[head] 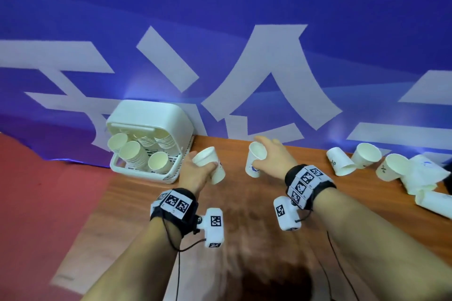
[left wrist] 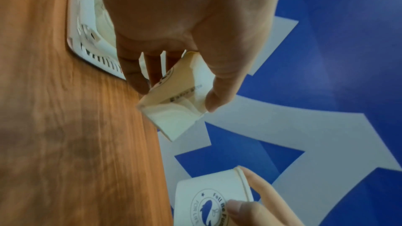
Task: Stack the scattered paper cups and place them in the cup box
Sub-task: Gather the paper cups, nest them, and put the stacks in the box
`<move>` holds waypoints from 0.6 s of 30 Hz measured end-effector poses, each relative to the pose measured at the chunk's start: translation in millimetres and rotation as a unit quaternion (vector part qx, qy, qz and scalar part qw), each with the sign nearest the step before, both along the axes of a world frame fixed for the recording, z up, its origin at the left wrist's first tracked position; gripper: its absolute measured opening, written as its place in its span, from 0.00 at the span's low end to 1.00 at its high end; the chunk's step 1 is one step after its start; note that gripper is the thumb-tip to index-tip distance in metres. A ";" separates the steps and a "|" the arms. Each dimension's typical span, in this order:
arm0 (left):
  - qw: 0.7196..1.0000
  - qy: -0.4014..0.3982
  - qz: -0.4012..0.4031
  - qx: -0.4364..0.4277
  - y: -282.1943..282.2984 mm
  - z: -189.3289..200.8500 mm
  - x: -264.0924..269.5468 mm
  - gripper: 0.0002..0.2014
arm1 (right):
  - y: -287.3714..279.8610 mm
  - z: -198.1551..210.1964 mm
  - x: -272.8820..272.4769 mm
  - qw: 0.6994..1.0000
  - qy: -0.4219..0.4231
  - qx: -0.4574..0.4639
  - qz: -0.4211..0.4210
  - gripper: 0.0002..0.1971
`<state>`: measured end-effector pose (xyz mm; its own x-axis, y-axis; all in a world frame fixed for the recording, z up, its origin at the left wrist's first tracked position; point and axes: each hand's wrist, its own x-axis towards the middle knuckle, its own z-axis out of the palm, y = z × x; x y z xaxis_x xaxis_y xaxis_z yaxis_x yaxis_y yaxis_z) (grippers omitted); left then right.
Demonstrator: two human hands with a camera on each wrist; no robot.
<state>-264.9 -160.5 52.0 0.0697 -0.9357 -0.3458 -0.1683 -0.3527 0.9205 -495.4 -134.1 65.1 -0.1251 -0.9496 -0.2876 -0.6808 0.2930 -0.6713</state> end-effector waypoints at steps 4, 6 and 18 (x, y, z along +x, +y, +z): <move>1.000 0.010 0.001 0.003 2.7 3.5 47.7 0.24 | -5.5 14.4 58.4 0.998 0.000 -0.014 0.060 0.37; 1.000 0.013 -0.010 0.007 3.6 5.8 64.0 0.25 | -8.3 18.4 81.0 0.996 0.007 -0.018 0.082 0.35; 0.998 -0.012 -0.063 -0.021 -11.7 10.0 179.2 0.36 | -35.7 27.4 218.7 0.984 0.052 -0.023 0.168 0.35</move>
<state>-85.7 -172.2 62.1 -0.0427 -0.9513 -0.3053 -0.2304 -0.2880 0.9295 -276.7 -169.8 92.5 0.1717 -0.9543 -0.2447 -0.7996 0.0101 -0.6004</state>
